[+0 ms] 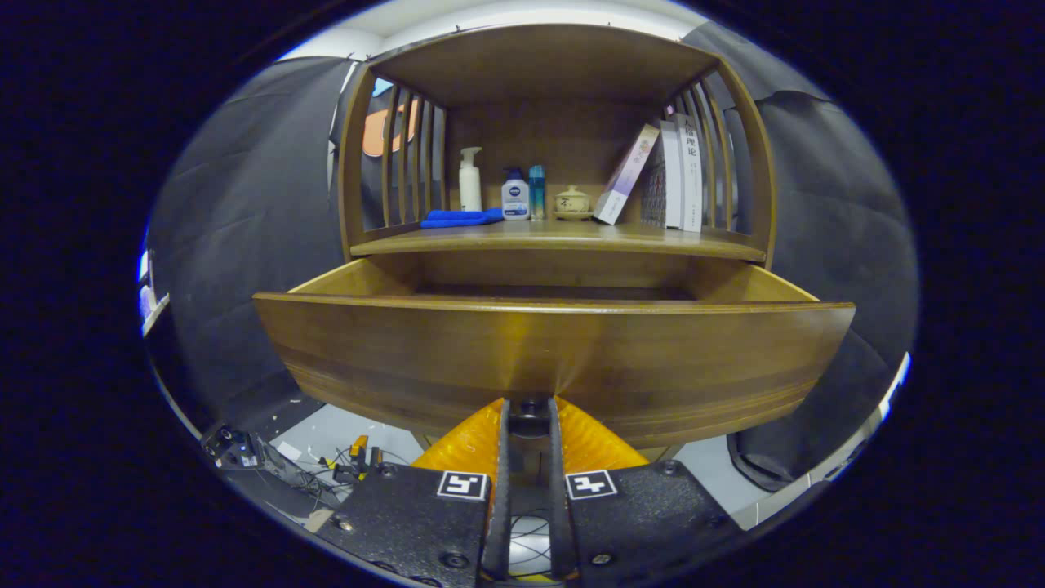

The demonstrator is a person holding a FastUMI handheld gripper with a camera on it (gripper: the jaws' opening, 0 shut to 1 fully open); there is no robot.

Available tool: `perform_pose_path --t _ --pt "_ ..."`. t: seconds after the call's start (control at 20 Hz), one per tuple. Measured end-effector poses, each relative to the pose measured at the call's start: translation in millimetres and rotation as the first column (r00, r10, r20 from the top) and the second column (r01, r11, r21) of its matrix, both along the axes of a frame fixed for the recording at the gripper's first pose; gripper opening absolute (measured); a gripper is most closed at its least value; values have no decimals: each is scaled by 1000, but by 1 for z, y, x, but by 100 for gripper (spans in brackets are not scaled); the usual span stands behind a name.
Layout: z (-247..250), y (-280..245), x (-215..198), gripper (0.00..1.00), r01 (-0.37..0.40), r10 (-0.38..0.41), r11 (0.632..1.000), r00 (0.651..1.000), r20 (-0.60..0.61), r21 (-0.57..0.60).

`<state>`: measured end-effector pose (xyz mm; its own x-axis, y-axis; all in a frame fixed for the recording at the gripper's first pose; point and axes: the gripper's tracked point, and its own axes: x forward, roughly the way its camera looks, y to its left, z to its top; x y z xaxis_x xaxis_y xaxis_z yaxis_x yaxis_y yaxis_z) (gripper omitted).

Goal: Pull open the drawer, take out the items inside it, and place them on the countertop above the cabinet.

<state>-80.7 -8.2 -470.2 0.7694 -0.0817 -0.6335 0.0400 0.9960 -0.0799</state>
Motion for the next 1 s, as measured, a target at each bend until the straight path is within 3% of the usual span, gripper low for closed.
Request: perform_pose_path --t 0.45,0.6,0.85,1.0 --pt "3 7 -18 23 -21 19 999 997 -81 -33" --pt "11 7 -22 30 13 -14 1000 991 -137 -6" --pt "48 17 -29 43 -8 16 999 986 -165 44" --pt "75 29 -13 46 -7 24 994 988 -156 109"
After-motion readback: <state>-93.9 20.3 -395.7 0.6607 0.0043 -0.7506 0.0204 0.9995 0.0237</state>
